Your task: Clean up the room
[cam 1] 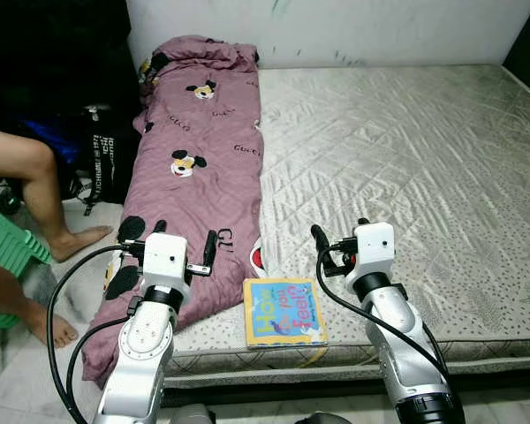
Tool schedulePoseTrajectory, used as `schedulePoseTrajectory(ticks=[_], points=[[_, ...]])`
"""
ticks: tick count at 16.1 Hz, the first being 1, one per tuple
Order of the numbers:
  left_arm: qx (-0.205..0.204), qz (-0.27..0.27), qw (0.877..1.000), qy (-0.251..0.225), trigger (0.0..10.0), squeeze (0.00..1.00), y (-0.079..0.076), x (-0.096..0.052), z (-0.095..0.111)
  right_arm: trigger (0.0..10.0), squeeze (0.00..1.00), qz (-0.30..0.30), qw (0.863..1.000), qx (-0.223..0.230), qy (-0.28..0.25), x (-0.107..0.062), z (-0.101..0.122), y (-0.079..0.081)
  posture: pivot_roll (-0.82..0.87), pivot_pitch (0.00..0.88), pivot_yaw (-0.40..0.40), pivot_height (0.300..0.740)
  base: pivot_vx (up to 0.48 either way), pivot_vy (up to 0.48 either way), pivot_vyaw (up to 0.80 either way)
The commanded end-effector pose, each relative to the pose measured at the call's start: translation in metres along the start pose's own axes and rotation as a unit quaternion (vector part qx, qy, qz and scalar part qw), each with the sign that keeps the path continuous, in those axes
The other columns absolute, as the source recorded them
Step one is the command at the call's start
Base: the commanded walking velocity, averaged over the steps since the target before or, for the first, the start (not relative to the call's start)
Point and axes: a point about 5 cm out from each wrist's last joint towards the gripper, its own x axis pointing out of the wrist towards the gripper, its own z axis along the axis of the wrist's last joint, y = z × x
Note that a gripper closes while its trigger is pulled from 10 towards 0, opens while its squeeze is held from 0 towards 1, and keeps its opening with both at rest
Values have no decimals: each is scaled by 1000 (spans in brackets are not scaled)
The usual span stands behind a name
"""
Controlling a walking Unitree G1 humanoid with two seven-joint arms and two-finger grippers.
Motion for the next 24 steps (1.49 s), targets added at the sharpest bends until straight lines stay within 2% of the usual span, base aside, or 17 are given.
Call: schedulePoseTrajectory(ticks=[1,4,8,24], points=[[4,-6,1000,-4,10000,0,2,1,4,10000,0,2,1000,-2,-5,0,3,2,47,53,11,740,0,0,0],[5,-10,1000,-6,10000,0,2,2,4,10000,0,3,1000,-5,-4,1,3,2,48,53,11,740,0,0,0],[5,-15,1000,-7,10000,0,1,2,5,10000,0,1,1000,-8,-5,1,3,2,46,49,10,740,0,0,600],[4,-16,1000,-9,10000,0,-1,3,5,10000,0,-3,1000,-4,-1,1,2,1,44,53,7,740,0,-267,0]])
